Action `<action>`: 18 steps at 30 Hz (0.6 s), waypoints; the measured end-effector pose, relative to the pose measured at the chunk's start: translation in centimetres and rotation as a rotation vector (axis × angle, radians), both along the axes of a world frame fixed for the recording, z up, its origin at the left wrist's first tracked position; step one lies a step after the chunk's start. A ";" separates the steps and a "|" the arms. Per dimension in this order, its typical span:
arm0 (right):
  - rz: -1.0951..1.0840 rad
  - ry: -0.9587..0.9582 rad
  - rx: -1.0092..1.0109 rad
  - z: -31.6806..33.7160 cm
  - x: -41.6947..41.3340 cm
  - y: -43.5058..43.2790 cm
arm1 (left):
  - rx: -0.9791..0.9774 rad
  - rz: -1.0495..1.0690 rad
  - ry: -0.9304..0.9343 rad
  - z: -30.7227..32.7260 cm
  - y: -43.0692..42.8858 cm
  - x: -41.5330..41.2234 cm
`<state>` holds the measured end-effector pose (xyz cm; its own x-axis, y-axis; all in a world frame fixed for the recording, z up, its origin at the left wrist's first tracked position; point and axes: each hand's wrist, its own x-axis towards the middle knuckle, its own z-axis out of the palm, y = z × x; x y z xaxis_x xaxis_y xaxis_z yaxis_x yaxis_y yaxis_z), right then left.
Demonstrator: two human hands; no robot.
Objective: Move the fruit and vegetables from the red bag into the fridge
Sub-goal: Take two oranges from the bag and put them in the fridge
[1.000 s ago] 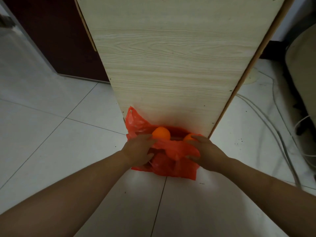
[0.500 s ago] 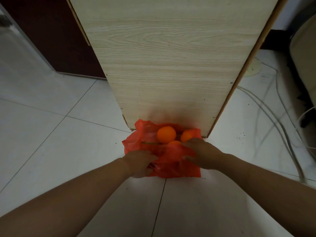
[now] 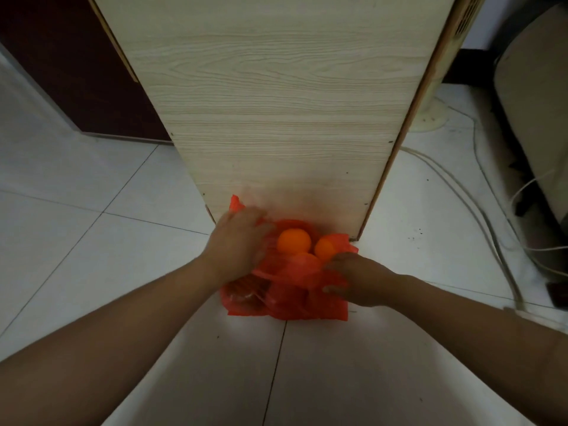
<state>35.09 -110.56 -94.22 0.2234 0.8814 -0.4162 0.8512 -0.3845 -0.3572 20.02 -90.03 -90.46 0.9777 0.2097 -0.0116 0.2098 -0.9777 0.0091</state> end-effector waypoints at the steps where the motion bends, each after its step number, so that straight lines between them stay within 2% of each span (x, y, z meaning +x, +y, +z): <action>1: 0.005 -0.001 -0.002 0.0 -0.1 -0.1 | 0.025 0.096 0.058 -0.1 0.5 -0.1; 5: 0.023 -0.003 -0.014 0.2 -0.4 -0.4 | 0.009 0.302 0.313 -1.8 1.9 -2.0; 9: 0.015 0.022 -0.005 0.1 -0.5 -1.8 | -0.218 0.247 0.483 -4.4 1.6 -4.4; 18: 0.021 0.020 0.004 0.0 -0.2 -4.0 | -0.379 0.122 0.540 -6.3 -1.0 -6.2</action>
